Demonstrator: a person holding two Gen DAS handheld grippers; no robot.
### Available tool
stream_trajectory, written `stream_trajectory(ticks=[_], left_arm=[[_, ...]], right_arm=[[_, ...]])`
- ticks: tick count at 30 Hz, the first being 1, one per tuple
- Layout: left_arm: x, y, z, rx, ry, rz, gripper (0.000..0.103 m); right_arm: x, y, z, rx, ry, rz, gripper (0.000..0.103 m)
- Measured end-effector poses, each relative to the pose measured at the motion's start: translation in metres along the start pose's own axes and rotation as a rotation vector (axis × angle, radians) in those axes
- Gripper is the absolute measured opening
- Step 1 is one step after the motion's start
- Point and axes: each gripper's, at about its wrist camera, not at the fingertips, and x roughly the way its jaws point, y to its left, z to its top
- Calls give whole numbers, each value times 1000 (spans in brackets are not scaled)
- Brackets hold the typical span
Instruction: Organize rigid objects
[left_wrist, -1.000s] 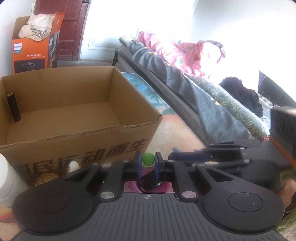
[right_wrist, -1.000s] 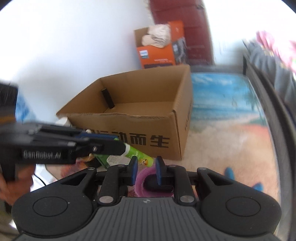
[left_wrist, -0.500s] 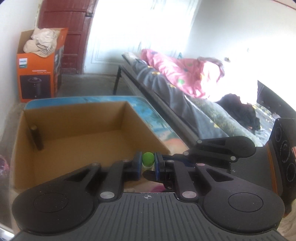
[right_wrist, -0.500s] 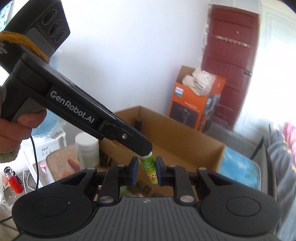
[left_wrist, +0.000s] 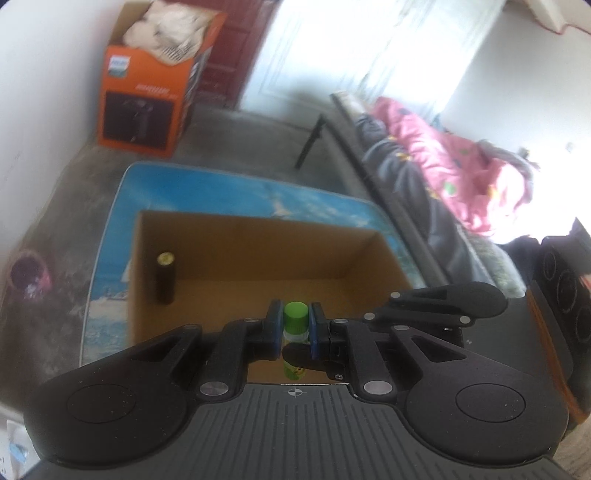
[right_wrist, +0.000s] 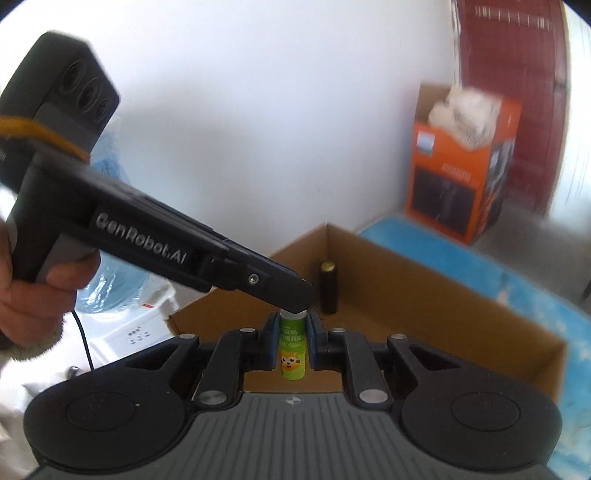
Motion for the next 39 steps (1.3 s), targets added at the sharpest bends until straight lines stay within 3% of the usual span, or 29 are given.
stream_trajectory(ticks=[5, 11, 14, 21, 25, 29, 35, 39], left_arm=[[28, 28, 5, -47, 43, 63, 15], [18, 35, 2, -26, -22, 126, 19], [8, 37, 0, -15, -63, 149, 28], [-18, 35, -9, 11, -158, 179, 37], [-34, 30, -20, 17, -201, 189, 43], [-48, 21, -33, 27, -235, 180, 50], [-71, 6, -60, 48, -270, 120, 58], [-74, -12, -83, 91, -244, 14, 65]], right_arm=[[58, -39, 10, 183, 148, 118, 16], [118, -62, 2, 341, 346, 176, 16], [139, -70, 1, 394, 420, 180, 16], [171, -79, 2, 510, 485, 217, 18], [167, -80, 2, 537, 460, 222, 20], [132, -82, 3, 544, 391, 218, 20], [25, -78, 4, 505, 171, 191, 20], [-67, -73, -31, 538, -6, 187, 21]])
